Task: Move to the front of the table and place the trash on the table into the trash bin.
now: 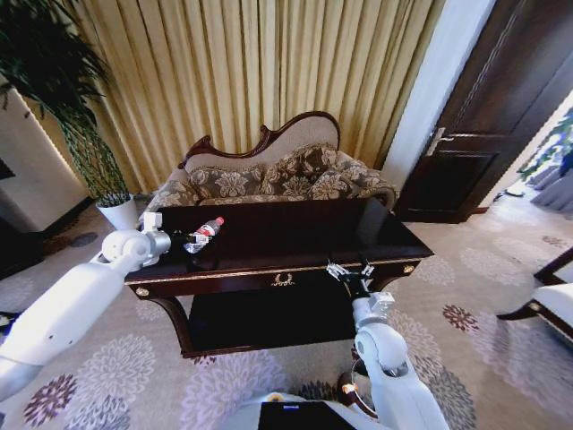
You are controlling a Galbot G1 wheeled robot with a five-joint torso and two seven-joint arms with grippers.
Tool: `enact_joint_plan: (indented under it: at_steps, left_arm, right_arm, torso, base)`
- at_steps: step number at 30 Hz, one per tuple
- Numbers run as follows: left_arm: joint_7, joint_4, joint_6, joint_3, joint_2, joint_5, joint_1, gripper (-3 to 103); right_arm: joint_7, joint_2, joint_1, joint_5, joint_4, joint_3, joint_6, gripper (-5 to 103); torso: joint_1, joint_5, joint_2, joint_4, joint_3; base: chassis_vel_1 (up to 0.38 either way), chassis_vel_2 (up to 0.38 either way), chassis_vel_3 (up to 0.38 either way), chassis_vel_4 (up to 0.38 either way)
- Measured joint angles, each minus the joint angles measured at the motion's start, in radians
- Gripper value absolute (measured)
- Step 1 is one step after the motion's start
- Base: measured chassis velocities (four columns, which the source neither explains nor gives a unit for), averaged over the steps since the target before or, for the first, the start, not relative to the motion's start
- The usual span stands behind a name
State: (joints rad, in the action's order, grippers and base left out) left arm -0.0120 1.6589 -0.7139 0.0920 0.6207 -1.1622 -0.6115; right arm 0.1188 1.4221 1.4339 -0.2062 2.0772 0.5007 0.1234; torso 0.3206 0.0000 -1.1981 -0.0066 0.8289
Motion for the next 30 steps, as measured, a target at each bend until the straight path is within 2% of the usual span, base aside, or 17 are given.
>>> enact_joint_plan:
  at_steps: [30]
  left_arm:
    - [0.003,-0.001,0.0,0.049,-0.011,0.008,-0.061,100]
  right_arm:
    - [0.0,0.012,-0.004,0.029,-0.03,-0.019,-0.02,100]
  torso:
    - [0.0,0.0,0.0,0.0,0.0]
  base:
    - [0.0,0.0,0.0,0.0]
